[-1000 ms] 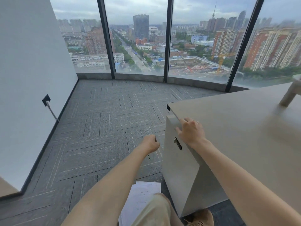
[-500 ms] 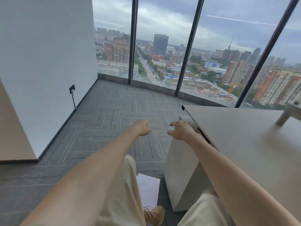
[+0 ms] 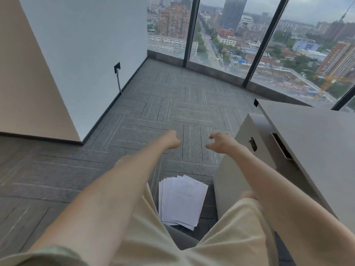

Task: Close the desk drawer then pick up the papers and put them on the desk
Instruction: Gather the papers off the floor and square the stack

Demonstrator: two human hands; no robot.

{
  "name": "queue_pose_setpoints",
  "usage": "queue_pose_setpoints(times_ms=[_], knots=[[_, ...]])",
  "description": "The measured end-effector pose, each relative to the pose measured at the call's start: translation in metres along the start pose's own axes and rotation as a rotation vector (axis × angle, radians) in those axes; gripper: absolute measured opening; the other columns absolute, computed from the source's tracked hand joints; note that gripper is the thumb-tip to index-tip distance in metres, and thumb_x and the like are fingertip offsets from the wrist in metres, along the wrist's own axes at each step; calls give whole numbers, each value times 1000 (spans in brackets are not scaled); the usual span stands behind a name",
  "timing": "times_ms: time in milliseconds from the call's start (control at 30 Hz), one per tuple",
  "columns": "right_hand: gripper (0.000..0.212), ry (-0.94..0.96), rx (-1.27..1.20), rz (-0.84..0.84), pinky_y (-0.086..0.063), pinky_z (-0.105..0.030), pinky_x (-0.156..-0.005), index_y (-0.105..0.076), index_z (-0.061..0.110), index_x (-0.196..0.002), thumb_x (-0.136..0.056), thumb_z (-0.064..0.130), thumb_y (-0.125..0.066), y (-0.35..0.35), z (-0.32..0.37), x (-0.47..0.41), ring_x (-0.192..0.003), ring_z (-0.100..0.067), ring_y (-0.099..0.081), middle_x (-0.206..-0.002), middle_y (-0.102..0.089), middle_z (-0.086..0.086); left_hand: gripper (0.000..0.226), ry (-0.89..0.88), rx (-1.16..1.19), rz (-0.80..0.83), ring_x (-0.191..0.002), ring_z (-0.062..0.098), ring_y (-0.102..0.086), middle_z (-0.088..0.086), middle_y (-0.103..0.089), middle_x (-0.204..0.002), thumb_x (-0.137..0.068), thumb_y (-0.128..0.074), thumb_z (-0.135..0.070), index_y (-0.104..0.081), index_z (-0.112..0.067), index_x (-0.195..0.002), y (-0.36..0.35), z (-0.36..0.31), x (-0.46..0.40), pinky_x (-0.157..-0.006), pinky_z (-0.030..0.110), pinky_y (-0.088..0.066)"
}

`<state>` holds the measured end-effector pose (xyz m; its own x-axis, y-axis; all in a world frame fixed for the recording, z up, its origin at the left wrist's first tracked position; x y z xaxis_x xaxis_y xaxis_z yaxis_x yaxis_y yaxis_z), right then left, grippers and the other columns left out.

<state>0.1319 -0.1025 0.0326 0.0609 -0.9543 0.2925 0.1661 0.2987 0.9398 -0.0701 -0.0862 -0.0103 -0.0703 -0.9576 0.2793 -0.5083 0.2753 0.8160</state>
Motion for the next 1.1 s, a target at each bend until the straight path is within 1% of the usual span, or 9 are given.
queue_pose_setpoints(times_ms=[300,400,467,567,733,800,867,1000,1100], knots=[[48,-42,-131,206,-45,-41,-100,-52,2,-135,-95,29,-51,-90,-43,-143,-124,-34,-53,-137,-56,-17,17,164,75,163,-75,18,-46,8,-54,-95,-88,-46,-15,-53,-8,-102,-85,37,-115,-57,28,-35],[33,-57,-148,277,-49,-42,-86,-61,0,-113,-93,22,-48,-139,-61,-191,-114,-37,-59,-116,-64,-20,12,253,104,216,-65,13,-40,6,-51,-91,-89,-46,-14,-49,-11,-101,-121,59,-149,-53,26,-32],[28,-84,-151,340,-47,-40,-77,-60,2,-106,-91,22,-47,-176,-74,-219,-106,-36,-60,-109,-65,-18,21,319,151,250,-74,18,-43,10,-53,-103,-90,-46,-14,-51,-8,-109,-149,76,-172,-54,26,-32],[42,-120,-182,407,-47,-41,-89,-56,2,-127,-92,26,-49,-228,-89,-252,-113,-36,-56,-129,-60,-19,29,397,183,294,-86,22,-44,12,-53,-113,-90,-47,-16,-50,-5,-116,-191,103,-203,-55,25,-31],[57,-217,-262,518,-41,-38,-101,-39,6,-147,-97,31,-50,-318,-116,-293,-135,-32,-44,-152,-44,-13,20,511,211,360,-90,22,-45,8,-52,-102,-91,-46,-13,-52,-8,-110,-259,148,-248,-54,24,-32],[57,-262,-296,551,-40,-38,-103,-40,6,-147,-97,31,-50,-354,-127,-302,-136,-32,-44,-152,-44,-13,21,547,219,376,-99,27,-52,10,-55,-104,-92,-48,-13,-54,-8,-112,-286,166,-259,-64,25,-35],[57,-317,-328,577,-43,-39,-100,-40,7,-147,-96,31,-51,-387,-138,-308,-133,-33,-46,-149,-47,-14,34,583,219,392,-110,30,-53,15,-55,-119,-92,-48,-14,-48,-5,-125,-312,183,-267,-72,26,-35],[54,-388,-366,617,-45,-39,-95,-43,7,-144,-96,31,-50,-447,-155,-315,-129,-34,-50,-145,-50,-15,23,673,215,437,-98,25,-49,8,-50,-113,-91,-45,-12,-46,-12,-114,-360,218,-278,-74,28,-39],[44,-460,-395,616,-47,-36,-80,-50,9,-132,-93,31,-49,-483,-166,-317,-115,-36,-55,-135,-54,-18,41,735,226,457,-112,31,-56,15,-56,-124,-89,-47,-16,-44,-8,-129,-391,236,-282,-85,36,-47]])
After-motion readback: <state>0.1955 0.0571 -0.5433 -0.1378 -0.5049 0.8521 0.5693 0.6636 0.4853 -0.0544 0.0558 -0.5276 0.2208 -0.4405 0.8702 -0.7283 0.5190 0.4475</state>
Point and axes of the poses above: each hand's wrist, its own x-axis away from the middle knuckle, its own y-axis out of the back of the hand, z = x × y, the point moved 1 cm from there along -x, towards the middle knuckle
